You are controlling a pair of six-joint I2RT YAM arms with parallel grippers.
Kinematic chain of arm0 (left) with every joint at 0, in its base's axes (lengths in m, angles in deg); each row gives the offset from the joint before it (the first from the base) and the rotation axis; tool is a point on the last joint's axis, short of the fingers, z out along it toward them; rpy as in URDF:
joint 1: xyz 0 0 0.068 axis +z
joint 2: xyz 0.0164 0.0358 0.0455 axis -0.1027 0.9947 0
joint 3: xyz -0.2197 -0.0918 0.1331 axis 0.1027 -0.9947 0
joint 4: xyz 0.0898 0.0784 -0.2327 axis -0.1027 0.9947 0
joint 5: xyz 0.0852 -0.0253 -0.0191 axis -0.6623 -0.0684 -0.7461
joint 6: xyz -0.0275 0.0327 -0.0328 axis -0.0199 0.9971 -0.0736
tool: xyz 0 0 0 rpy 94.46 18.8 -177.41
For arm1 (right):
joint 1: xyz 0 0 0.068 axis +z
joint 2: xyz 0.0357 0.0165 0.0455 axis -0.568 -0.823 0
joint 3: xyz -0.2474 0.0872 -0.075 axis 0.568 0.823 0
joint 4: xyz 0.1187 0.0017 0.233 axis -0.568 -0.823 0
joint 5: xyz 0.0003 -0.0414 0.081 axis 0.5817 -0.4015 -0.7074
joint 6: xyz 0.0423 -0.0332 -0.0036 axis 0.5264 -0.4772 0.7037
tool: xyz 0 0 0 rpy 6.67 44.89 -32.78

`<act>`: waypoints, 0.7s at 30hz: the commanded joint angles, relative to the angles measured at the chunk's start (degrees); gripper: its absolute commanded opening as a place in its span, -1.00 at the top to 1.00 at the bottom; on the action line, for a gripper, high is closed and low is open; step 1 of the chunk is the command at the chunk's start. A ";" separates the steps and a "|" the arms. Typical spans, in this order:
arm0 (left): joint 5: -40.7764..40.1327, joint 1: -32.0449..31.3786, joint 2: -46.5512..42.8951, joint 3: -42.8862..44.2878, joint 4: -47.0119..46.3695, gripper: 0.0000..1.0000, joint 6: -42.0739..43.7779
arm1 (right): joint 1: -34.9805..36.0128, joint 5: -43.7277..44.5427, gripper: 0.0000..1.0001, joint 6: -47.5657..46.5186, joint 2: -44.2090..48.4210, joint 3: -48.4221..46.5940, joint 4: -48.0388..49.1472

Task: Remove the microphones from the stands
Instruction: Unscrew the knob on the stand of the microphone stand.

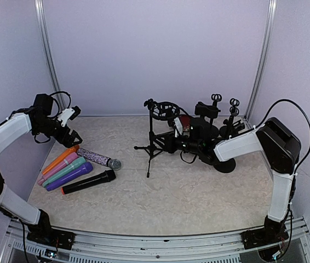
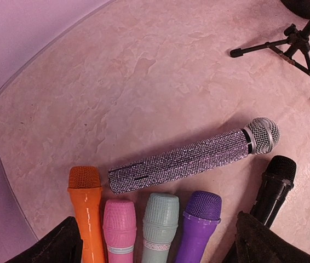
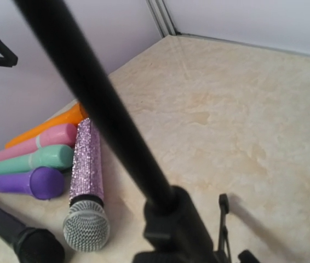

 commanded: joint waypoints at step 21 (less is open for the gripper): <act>-0.42 0.36 0.02 3.00 2.49 -0.88 1.30 | 3.16 5.01 0.31 0.15 -2.81 -2.61 2.12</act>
